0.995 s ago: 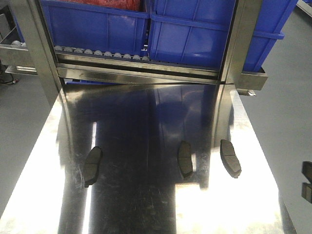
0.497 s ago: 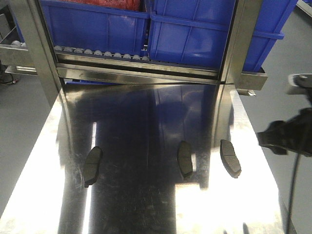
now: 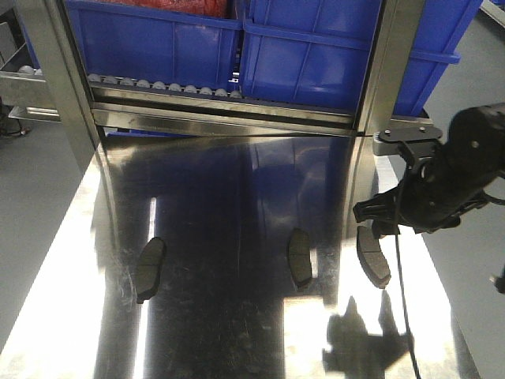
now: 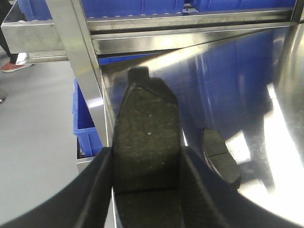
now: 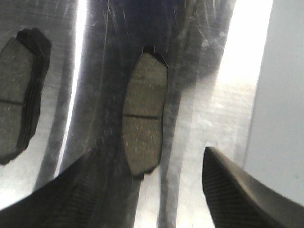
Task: Move and align brake pads A on conveyor
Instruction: 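Move the right gripper down over the brake pad nearest it, then close the right gripper on the brake pad and lift it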
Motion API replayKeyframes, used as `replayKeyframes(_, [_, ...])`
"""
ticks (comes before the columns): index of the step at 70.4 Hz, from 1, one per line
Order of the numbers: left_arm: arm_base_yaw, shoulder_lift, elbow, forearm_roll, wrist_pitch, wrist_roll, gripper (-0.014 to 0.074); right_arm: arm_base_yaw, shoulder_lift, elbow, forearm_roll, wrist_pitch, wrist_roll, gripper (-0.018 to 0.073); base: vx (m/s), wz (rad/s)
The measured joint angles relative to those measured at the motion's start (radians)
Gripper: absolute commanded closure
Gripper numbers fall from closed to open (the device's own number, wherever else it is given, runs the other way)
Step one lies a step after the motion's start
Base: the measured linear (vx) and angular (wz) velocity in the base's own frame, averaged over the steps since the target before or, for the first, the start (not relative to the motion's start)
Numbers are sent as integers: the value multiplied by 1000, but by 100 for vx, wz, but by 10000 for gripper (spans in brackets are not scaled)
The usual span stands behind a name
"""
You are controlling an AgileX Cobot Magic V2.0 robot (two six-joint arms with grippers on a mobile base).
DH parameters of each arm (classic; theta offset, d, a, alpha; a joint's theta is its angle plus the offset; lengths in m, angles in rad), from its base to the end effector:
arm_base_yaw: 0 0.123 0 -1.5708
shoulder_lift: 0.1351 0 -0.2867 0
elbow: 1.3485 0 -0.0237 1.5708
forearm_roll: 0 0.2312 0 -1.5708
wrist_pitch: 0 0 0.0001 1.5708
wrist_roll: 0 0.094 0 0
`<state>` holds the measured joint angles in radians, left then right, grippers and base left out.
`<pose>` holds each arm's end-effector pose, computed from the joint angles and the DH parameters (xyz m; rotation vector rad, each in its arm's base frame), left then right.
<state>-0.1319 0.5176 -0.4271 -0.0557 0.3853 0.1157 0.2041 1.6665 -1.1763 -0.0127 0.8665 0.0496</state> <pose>0.0894 -0.0139 0.2844 0.2054 1.9485 -0.0651 0.3090 0.0630 0.2434 -0.2288 2.8319 0.0392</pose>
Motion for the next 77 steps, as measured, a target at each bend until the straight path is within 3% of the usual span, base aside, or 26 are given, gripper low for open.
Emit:
replayKeyframes(24, [0, 0, 0, 0, 0, 0, 603, 0, 198, -152, 27, 91, 14, 53, 0, 0])
replayKeyframes(54, [0, 0, 0, 0, 0, 0, 603, 0, 309, -165, 65, 114, 17, 60, 0, 0])
replayKeyframes(66, [0, 0, 0, 0, 0, 0, 603, 0, 319, -165, 65, 114, 18, 120, 0, 0])
replayKeyframes(77, [0, 0, 0, 0, 0, 0, 603, 0, 319, -166, 65, 106, 18, 252, 0, 0])
